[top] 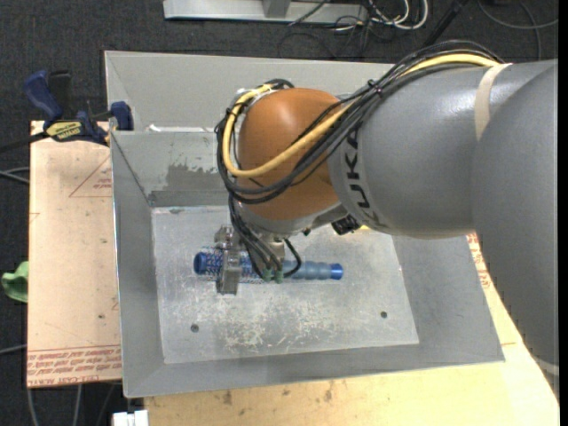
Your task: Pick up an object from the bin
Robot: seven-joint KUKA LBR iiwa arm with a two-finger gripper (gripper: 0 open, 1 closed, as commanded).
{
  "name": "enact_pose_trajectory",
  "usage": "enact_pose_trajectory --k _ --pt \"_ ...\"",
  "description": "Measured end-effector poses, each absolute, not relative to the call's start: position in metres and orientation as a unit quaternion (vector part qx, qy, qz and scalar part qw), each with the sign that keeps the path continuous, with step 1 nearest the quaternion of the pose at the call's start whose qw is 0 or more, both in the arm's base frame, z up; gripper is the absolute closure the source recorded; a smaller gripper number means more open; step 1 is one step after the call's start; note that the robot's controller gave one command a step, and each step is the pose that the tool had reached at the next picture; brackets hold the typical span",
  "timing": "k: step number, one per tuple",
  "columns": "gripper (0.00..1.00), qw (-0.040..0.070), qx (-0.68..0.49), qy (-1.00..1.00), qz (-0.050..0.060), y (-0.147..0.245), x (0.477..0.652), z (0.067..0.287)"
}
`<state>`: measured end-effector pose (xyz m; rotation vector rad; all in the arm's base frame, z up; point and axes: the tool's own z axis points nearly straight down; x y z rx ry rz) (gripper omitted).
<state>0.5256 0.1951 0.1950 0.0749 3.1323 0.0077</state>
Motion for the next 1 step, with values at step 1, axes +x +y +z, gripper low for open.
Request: enact_pose_trajectory --k 1 --pt "1.0 0.005 0.019 1.0 0.002 0.1903 0.5284 0.2686"
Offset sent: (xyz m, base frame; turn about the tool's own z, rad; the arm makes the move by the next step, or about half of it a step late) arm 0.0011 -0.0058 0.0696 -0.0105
